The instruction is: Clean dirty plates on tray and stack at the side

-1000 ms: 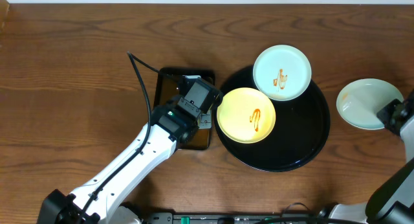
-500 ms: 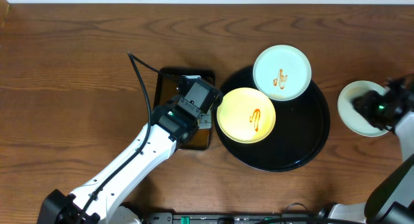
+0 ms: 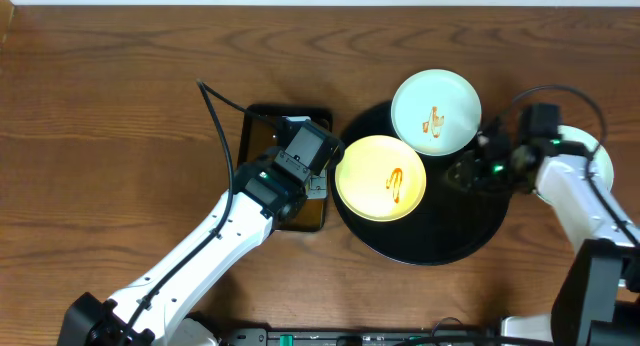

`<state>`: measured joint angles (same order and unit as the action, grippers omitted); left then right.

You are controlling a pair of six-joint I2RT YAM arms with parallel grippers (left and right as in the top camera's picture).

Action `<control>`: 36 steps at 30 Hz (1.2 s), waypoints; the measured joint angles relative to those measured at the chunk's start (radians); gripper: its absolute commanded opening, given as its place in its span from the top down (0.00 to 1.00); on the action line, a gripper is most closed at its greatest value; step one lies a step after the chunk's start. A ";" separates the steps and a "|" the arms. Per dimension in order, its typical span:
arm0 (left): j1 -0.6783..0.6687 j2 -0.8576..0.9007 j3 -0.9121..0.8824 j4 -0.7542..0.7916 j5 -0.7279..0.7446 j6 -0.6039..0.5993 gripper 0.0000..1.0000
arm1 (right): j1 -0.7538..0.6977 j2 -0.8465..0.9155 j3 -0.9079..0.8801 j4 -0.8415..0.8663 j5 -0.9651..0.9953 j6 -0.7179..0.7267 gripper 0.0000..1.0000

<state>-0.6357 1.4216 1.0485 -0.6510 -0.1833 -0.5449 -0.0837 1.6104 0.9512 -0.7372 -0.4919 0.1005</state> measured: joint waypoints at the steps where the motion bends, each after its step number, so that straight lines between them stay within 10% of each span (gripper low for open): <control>1: 0.000 0.000 0.000 0.000 0.000 0.000 0.91 | 0.021 0.000 -0.012 0.003 0.003 0.008 0.54; 36: 0.000 0.000 0.000 0.000 0.000 0.000 0.91 | 0.404 -0.003 -0.146 0.117 0.281 0.523 0.99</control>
<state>-0.6357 1.4216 1.0485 -0.6514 -0.1833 -0.5453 0.3202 1.6077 0.8047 -0.6205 -0.2108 0.6239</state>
